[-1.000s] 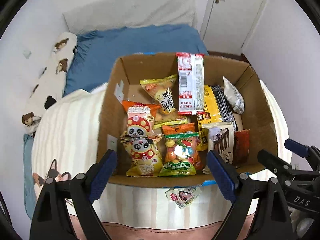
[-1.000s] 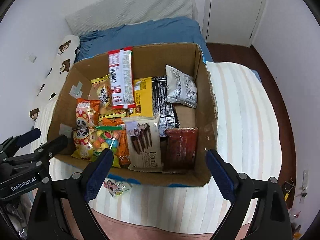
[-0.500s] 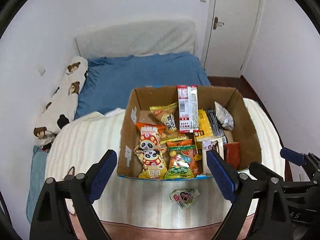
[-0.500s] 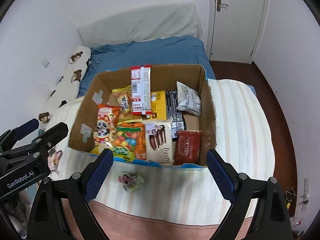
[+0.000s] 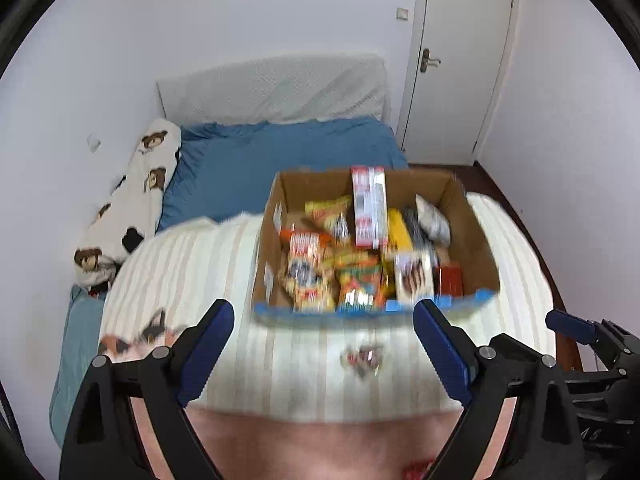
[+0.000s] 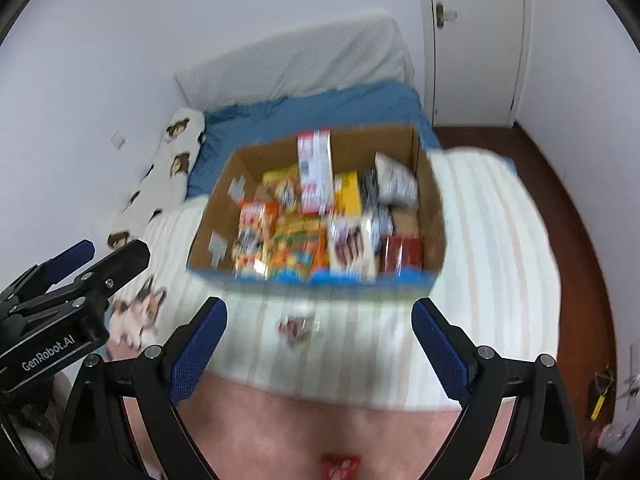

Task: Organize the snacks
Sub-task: 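Move both tools back from the box toward the last snacks, then grasp the small white candy packet with left tool while right tool grasps red candy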

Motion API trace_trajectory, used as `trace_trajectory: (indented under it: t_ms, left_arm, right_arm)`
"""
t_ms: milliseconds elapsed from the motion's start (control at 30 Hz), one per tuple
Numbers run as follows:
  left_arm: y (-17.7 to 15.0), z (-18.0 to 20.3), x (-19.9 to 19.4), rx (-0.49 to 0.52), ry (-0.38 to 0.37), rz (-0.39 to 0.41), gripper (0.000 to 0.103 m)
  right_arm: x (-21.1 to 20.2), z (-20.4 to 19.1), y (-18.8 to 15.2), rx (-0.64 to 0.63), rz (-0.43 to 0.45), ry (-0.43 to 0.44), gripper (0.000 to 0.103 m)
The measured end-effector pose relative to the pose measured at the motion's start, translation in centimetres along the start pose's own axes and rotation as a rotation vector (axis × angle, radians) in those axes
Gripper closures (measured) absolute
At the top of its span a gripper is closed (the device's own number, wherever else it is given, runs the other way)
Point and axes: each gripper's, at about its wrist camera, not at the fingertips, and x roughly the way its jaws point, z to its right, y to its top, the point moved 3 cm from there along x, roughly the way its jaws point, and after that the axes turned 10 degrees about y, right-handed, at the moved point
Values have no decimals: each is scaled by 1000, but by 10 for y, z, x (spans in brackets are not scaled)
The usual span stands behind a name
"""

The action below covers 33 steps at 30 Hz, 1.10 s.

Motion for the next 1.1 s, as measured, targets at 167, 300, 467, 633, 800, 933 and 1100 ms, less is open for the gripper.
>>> trace_trajectory:
  t_ms: [167, 300, 467, 633, 800, 933, 1100]
  left_arm:
    - [-89, -1, 31, 62, 22, -181, 11]
    - [-157, 5, 76, 117, 34, -390, 11]
    - [-203, 13, 105, 121, 27, -530, 11]
    - [-204, 18, 119, 129, 43, -540, 11]
    - [-154, 35, 134, 156, 35, -449, 11]
    - [-102, 61, 157, 174, -31, -385, 11]
    - [-60, 106, 206, 225, -82, -434, 11]
  right_arm:
    - [37, 30, -84, 140, -200, 56, 7]
    - [80, 65, -154, 297, -372, 71, 7]
    - [122, 96, -207, 511, -461, 150, 11]
    - [150, 100, -220, 475, -481, 105, 55]
    - [138, 102, -199, 440, -397, 103, 62]
    - [130, 114, -168, 439, -332, 90, 62]
    - [136, 133, -132, 422, -280, 41, 62]
